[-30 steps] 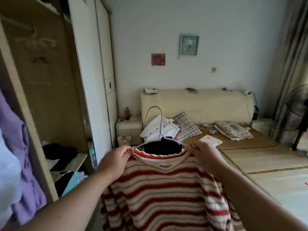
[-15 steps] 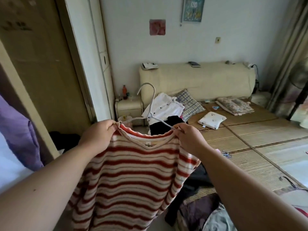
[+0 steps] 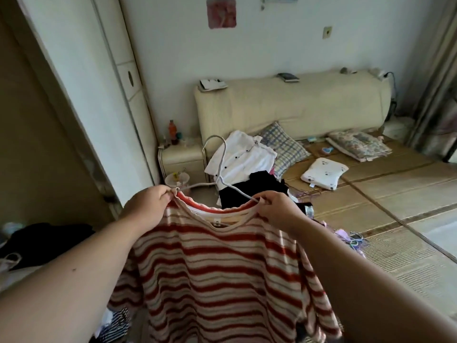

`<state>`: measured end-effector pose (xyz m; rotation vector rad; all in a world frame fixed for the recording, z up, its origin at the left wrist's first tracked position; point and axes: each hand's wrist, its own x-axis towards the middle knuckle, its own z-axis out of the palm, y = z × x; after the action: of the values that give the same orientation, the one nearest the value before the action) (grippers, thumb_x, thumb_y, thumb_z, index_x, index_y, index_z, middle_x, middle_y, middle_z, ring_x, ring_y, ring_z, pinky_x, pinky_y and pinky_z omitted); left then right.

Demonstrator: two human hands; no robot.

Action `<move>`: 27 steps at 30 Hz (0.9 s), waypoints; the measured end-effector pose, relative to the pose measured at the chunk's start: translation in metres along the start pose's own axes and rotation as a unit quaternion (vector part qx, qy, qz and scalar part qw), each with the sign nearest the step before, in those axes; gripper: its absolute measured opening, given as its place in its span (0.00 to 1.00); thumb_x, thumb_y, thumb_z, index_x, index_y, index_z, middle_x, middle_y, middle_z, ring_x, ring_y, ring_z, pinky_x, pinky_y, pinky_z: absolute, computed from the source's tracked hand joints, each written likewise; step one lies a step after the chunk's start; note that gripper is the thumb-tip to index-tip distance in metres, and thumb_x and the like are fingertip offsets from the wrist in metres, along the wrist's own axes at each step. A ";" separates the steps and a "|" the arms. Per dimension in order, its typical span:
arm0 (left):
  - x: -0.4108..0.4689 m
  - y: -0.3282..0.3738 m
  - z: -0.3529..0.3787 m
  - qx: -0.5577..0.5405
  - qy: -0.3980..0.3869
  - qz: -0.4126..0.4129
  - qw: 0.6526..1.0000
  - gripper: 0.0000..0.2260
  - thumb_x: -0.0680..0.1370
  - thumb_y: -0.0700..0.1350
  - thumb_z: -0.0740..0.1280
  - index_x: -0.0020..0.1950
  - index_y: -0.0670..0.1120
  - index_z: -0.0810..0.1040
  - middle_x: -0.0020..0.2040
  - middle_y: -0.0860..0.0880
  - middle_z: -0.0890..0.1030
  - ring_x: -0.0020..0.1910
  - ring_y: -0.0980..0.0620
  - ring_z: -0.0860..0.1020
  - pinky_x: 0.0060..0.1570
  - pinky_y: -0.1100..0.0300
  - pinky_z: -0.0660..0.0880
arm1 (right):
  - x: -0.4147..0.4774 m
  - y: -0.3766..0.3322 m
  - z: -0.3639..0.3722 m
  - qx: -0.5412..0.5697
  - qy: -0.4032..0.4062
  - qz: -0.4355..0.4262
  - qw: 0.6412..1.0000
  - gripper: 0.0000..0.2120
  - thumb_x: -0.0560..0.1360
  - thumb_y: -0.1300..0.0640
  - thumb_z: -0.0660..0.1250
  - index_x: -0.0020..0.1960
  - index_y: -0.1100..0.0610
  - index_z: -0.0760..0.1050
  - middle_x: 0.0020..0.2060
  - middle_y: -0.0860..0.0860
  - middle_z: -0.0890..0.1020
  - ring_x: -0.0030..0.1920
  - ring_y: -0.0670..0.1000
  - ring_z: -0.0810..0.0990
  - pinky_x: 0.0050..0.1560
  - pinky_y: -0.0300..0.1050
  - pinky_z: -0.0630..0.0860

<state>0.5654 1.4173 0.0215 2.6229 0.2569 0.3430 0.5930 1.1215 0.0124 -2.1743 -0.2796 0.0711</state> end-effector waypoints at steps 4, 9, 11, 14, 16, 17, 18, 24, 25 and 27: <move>0.085 0.008 0.018 0.031 -0.007 -0.003 0.999 0.09 0.80 0.52 0.59 0.46 0.55 0.78 0.49 0.47 0.81 0.49 0.44 0.76 0.47 0.53 0.72 | 0.082 0.013 -0.011 -0.008 -0.021 0.023 0.999 0.12 0.76 0.58 0.60 0.49 0.47 0.81 0.40 0.45 0.83 0.38 0.44 0.78 0.30 0.29 0.71; 0.184 0.026 0.037 0.038 -0.022 0.035 0.998 0.11 0.80 0.55 0.58 0.50 0.55 0.79 0.47 0.50 0.82 0.49 0.44 0.78 0.50 0.50 0.75 | 0.173 0.026 -0.026 -0.094 -0.014 0.052 0.994 0.09 0.74 0.61 0.61 0.43 0.56 0.81 0.35 0.50 0.81 0.37 0.50 0.75 0.30 0.38 0.69; 0.227 0.031 0.049 0.034 -0.022 0.065 0.997 0.11 0.79 0.56 0.58 0.50 0.55 0.79 0.45 0.51 0.81 0.48 0.45 0.78 0.48 0.52 0.74 | 0.208 0.034 -0.027 -0.123 -0.010 0.066 0.990 0.08 0.73 0.61 0.61 0.42 0.58 0.79 0.33 0.48 0.77 0.37 0.50 0.74 0.30 0.40 0.68; 0.295 0.032 0.073 0.049 -0.023 0.119 0.991 0.10 0.80 0.54 0.59 0.51 0.53 0.79 0.47 0.48 0.82 0.49 0.44 0.78 0.44 0.55 0.72 | 0.259 0.051 -0.025 -0.131 -0.001 0.100 0.986 0.08 0.74 0.61 0.61 0.45 0.56 0.79 0.37 0.47 0.79 0.39 0.49 0.76 0.37 0.45 0.75; 0.348 0.030 0.092 0.051 -0.033 0.157 0.986 0.10 0.79 0.53 0.60 0.50 0.53 0.79 0.46 0.48 0.82 0.48 0.44 0.78 0.45 0.54 0.72 | 0.298 0.065 -0.019 -0.121 0.017 0.124 0.985 0.09 0.74 0.61 0.61 0.47 0.55 0.80 0.40 0.49 0.81 0.41 0.50 0.77 0.43 0.48 0.78; 0.374 0.028 0.103 0.051 -0.041 0.170 0.983 0.10 0.79 0.54 0.60 0.49 0.53 0.79 0.45 0.48 0.82 0.47 0.44 0.78 0.45 0.53 0.73 | 0.315 0.072 -0.015 -0.111 0.026 0.139 0.984 0.09 0.74 0.60 0.61 0.46 0.54 0.80 0.39 0.48 0.81 0.41 0.49 0.77 0.41 0.46 0.78; 0.396 0.028 0.113 0.049 -0.050 0.179 0.981 0.10 0.79 0.54 0.60 0.48 0.52 0.79 0.44 0.48 0.81 0.46 0.44 0.77 0.45 0.53 0.73 | 0.330 0.078 -0.012 -0.104 0.034 0.152 0.982 0.09 0.74 0.60 0.61 0.44 0.52 0.79 0.38 0.47 0.80 0.40 0.48 0.77 0.39 0.43 0.76; 0.521 0.035 0.183 0.051 -0.174 0.267 0.946 0.09 0.79 0.50 0.62 0.42 0.52 0.77 0.41 0.51 0.79 0.45 0.47 0.76 0.40 0.56 0.67 | 0.408 0.113 0.014 -0.079 0.097 0.262 0.957 0.10 0.74 0.62 0.61 0.48 0.52 0.79 0.43 0.49 0.81 0.44 0.50 0.78 0.46 0.48 0.78; 0.536 0.039 0.194 0.052 -0.198 0.274 0.940 0.10 0.79 0.50 0.62 0.38 0.54 0.74 0.38 0.53 0.76 0.44 0.48 0.75 0.39 0.56 0.65 | 0.414 0.120 0.017 -0.081 0.106 0.276 0.952 0.10 0.75 0.62 0.61 0.49 0.52 0.79 0.44 0.49 0.82 0.45 0.51 0.79 0.47 0.48 0.78; 0.562 0.053 0.220 0.056 -0.238 0.289 0.925 0.12 0.79 0.50 0.61 0.35 0.53 0.71 0.37 0.53 0.75 0.43 0.48 0.75 0.40 0.55 0.68 | 0.423 0.135 0.016 -0.084 0.129 0.299 0.942 0.09 0.75 0.61 0.61 0.50 0.52 0.78 0.44 0.49 0.82 0.46 0.51 0.79 0.48 0.48 0.78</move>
<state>1.1686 1.4105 -0.0315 2.7443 -0.6890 -0.1387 1.0256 1.1547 -0.0840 -2.3340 0.5506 0.1033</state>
